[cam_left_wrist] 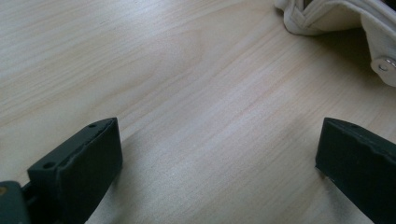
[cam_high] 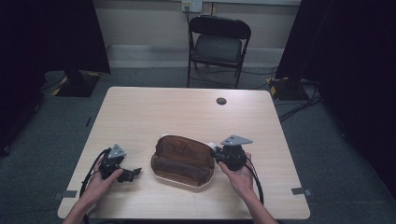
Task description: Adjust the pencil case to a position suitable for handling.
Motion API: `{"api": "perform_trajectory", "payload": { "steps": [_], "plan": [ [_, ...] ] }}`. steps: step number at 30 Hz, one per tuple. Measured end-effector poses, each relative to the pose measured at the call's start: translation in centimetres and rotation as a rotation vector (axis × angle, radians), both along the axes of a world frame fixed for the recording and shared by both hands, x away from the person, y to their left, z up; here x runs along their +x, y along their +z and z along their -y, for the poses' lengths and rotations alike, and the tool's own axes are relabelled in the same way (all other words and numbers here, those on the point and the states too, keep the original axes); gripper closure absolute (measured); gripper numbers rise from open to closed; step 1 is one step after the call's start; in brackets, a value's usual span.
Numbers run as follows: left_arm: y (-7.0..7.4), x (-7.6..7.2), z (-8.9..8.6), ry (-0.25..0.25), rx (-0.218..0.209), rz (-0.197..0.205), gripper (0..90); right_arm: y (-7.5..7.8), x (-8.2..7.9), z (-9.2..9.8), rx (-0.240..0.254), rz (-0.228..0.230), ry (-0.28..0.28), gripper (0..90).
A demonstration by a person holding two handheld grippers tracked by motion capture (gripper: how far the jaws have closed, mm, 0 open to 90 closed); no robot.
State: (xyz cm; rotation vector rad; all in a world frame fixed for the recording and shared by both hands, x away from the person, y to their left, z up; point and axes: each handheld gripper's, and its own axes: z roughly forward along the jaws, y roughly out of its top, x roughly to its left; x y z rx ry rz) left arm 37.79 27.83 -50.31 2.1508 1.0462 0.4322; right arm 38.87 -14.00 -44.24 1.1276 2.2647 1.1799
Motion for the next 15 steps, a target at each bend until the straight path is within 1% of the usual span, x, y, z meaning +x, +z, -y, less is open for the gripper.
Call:
{"api": "perform_trajectory", "payload": {
  "steps": [3,4,6,8,10,11,13,15],
  "plan": [
    [0.0,0.0,0.0,-0.001,0.002,0.001,0.0,-0.2,0.8,-0.4,0.009,-0.001,-0.003,74.5],
    [0.0,0.0,0.0,0.0,0.0,0.001,0.1,-0.3,1.2,-0.6,0.014,0.003,0.004,74.5],
    [0.0,0.0,0.0,-0.001,0.002,0.002,0.0,-0.3,1.7,-1.0,0.024,-0.004,0.011,74.3],
    [0.0,0.0,0.0,0.0,0.001,0.0,0.1,-0.3,2.1,-1.4,0.037,-0.005,0.016,72.3],
    [0.0,0.0,0.0,0.0,0.0,0.0,0.1,-0.4,2.3,-1.5,0.065,-0.017,0.01,62.3],
    [0.0,0.0,0.0,0.0,0.001,0.0,0.1,-0.4,2.2,-1.4,0.066,-0.019,0.015,57.6],
    [0.0,0.0,0.0,0.001,0.0,0.0,0.1,-0.3,1.8,-1.1,0.069,-0.018,0.024,53.0],
    [0.0,0.0,0.0,0.0,0.002,0.001,0.0,-0.1,1.2,-0.5,0.078,-0.019,0.029,50.5]
  ]
}}
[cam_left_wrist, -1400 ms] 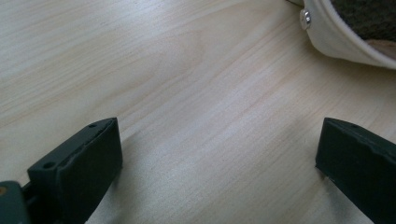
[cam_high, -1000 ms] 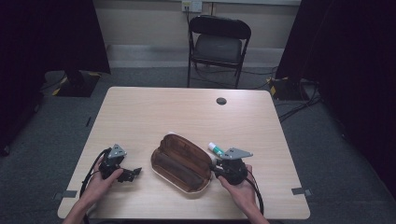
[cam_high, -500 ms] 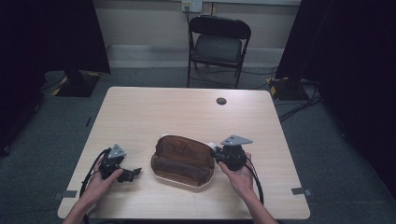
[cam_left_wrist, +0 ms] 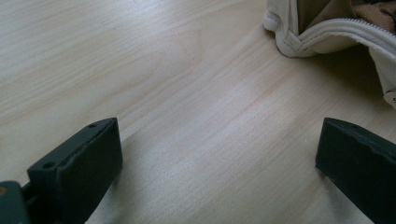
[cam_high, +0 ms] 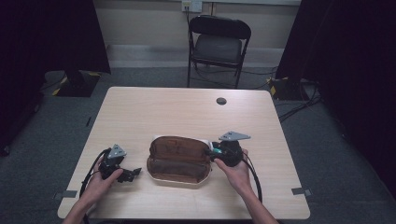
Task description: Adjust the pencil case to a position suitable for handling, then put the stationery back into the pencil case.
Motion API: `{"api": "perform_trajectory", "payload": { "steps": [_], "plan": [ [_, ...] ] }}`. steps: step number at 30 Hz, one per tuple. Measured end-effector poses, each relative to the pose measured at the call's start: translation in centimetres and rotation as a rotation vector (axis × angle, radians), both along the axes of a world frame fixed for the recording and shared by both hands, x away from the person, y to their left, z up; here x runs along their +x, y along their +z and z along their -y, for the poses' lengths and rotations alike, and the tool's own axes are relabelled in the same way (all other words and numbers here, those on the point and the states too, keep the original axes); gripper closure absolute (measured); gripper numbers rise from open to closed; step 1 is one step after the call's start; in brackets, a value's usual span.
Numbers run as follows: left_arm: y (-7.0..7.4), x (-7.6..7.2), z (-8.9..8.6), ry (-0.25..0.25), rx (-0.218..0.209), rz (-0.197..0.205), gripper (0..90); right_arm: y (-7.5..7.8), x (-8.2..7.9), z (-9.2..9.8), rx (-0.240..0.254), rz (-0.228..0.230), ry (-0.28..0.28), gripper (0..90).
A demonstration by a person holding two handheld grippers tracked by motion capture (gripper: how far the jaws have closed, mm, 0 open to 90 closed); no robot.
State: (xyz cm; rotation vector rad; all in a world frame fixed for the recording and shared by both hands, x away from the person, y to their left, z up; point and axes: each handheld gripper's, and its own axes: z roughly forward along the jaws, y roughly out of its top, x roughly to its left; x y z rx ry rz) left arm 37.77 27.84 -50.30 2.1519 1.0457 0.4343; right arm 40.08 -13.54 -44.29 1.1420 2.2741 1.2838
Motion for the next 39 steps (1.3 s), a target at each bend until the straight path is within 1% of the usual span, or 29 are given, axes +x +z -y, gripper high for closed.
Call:
{"api": "perform_trajectory", "payload": {
  "steps": [2,3,5,8,11,14,20,23,25,27,32,33,34,35,38,39],
  "plan": [
    [0.0,0.0,0.0,0.0,-0.001,0.0,0.0,0.2,-0.6,0.8,0.012,0.005,0.0,48.1],
    [0.0,0.0,0.0,0.0,0.0,0.0,0.1,0.2,-1.0,1.2,0.019,-0.002,0.004,46.6],
    [0.0,0.0,0.0,0.0,0.0,-0.001,0.1,0.2,-1.7,2.1,0.017,0.003,0.001,46.1],
    [0.0,0.0,0.0,0.0,0.0,0.0,0.1,0.2,-2.3,3.6,0.016,0.004,-0.015,45.9],
    [0.0,0.0,0.0,0.001,-0.002,-0.001,0.1,-0.4,-2.3,4.9,-0.017,-0.011,-0.034,46.4],
    [0.0,0.0,0.0,-0.001,-0.002,-0.001,0.0,-1.3,-1.8,5.6,-0.044,-0.033,-0.055,48.0],
    [0.0,0.0,0.0,-0.002,-0.001,-0.001,0.0,-2.5,-0.5,5.6,-0.084,-0.05,-0.07,49.3],
    [0.0,0.1,0.0,-0.005,-0.002,-0.001,0.0,-2.9,0.0,5.2,-0.106,-0.045,-0.061,49.1],
    [0.0,0.1,0.0,-0.005,-0.002,-0.001,0.0,-3.2,0.3,4.9,-0.111,-0.059,-0.055,47.5],
    [0.0,0.1,0.0,-0.005,-0.002,-0.001,0.0,-3.5,0.5,4.6,-0.13,-0.06,-0.051,46.0],
    [0.0,0.2,0.0,-0.004,-0.001,0.002,0.0,-4.0,0.9,4.1,-0.162,-0.066,-0.055,50.1],
    [0.0,0.2,0.0,-0.001,-0.006,-0.001,0.0,-4.1,1.0,4.2,-0.165,-0.066,-0.057,50.4],
    [0.0,0.3,0.0,-0.004,0.001,0.002,0.0,-4.2,1.0,4.2,-0.169,-0.068,-0.058,51.4],
    [0.0,0.3,0.1,-0.001,-0.006,0.0,0.0,-4.2,1.1,4.3,-0.168,-0.069,-0.06,52.5],
    [0.0,0.3,0.1,0.0,-0.005,0.0,0.0,-4.5,1.4,4.5,-0.168,-0.081,-0.061,54.9],
    [0.0,0.3,0.1,0.001,-0.005,0.001,0.0,-4.6,1.4,4.4,-0.176,-0.083,-0.056,55.5]
  ]
}}
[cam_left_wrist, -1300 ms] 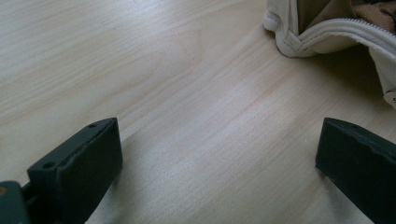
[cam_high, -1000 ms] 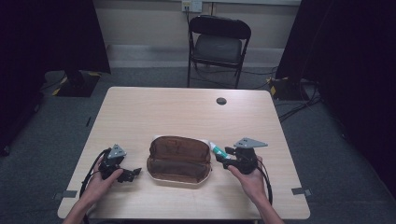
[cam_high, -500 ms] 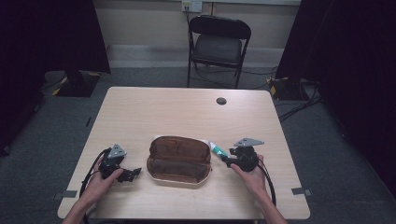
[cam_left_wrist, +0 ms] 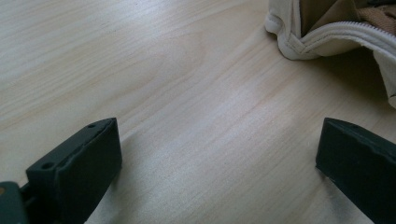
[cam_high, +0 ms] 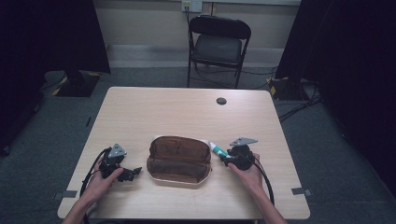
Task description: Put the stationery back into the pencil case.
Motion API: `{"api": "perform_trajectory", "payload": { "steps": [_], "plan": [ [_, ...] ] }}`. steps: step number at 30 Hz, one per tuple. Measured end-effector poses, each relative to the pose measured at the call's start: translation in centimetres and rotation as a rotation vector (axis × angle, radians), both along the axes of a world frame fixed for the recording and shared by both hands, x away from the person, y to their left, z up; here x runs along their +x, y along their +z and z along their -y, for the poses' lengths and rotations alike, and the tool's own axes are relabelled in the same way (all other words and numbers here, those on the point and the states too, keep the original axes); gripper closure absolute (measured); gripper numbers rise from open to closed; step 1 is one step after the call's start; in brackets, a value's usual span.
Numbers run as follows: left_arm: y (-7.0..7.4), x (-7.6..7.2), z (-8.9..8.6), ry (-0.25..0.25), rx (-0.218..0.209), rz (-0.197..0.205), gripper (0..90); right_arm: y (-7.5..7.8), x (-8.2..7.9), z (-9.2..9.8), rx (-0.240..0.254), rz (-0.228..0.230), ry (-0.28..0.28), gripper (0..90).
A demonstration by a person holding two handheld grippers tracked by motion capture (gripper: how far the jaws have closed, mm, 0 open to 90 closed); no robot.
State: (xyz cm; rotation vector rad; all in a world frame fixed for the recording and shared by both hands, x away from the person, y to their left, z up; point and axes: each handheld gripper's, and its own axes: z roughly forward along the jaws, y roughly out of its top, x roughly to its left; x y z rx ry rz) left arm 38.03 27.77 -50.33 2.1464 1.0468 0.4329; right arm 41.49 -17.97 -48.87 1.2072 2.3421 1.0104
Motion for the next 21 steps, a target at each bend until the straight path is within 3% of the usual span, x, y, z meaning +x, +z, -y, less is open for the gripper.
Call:
{"api": "perform_trajectory", "payload": {
  "steps": [5,8,21],
  "plan": [
    [0.0,0.0,0.0,0.002,0.005,0.002,0.0,0.0,-0.2,-0.4,-0.034,0.004,0.018,65.1],
    [0.0,-0.1,0.0,0.002,0.008,0.003,0.2,0.1,-0.4,-0.5,-0.042,0.005,0.018,66.0],
    [0.0,-0.2,0.0,0.001,0.007,0.004,0.2,2.2,-0.9,1.6,0.088,0.021,-0.055,66.1]
  ]
}}
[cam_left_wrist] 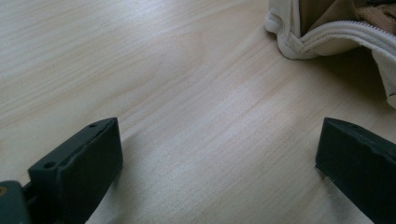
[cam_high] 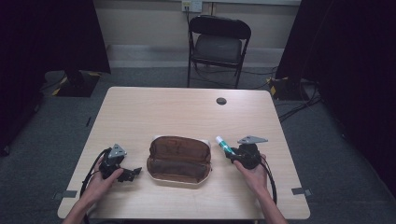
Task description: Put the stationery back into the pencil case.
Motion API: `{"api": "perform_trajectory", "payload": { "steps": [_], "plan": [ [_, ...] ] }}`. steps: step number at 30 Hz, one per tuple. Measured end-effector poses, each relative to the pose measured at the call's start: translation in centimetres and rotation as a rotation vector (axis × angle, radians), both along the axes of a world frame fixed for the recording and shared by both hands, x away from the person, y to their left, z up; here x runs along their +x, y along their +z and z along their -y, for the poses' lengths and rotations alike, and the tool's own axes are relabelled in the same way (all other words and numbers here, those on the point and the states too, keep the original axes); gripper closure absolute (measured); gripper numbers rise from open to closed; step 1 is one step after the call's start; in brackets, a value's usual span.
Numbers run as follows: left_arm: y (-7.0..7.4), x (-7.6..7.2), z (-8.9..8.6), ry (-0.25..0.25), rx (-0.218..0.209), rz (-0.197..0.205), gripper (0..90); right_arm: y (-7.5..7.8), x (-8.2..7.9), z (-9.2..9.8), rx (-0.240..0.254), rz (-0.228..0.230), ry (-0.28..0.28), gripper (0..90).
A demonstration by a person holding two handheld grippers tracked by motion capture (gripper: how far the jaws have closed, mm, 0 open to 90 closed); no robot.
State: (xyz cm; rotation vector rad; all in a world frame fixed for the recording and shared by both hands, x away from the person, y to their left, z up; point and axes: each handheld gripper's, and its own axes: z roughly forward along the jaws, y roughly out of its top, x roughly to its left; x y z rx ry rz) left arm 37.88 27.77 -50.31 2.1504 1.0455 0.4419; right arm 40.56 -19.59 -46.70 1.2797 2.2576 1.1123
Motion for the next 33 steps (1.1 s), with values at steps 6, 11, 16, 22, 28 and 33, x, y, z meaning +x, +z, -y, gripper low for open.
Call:
{"api": "perform_trajectory", "payload": {
  "steps": [6,11,16,22,28,33],
  "plan": [
    [0.0,-0.1,0.0,0.001,-0.004,-0.002,0.2,1.5,-0.9,0.6,0.044,0.033,-0.009,66.1],
    [0.0,-0.1,0.0,0.002,-0.005,-0.002,0.2,2.9,-1.5,0.8,0.083,0.064,-0.006,66.1],
    [0.0,-0.2,0.0,0.002,-0.006,-0.003,0.3,4.4,-2.2,0.9,0.114,0.099,0.002,66.1],
    [0.0,-0.2,0.0,0.002,-0.005,-0.003,0.3,6.1,-2.9,0.6,0.125,0.145,0.02,66.1],
    [0.0,-0.2,0.0,0.002,-0.005,-0.003,0.2,7.7,-3.6,0.1,0.149,0.18,0.045,66.1],
    [0.0,-0.2,0.0,0.002,-0.005,-0.003,0.3,9.2,-4.3,-0.6,0.164,0.218,0.079,66.1]
  ]
}}
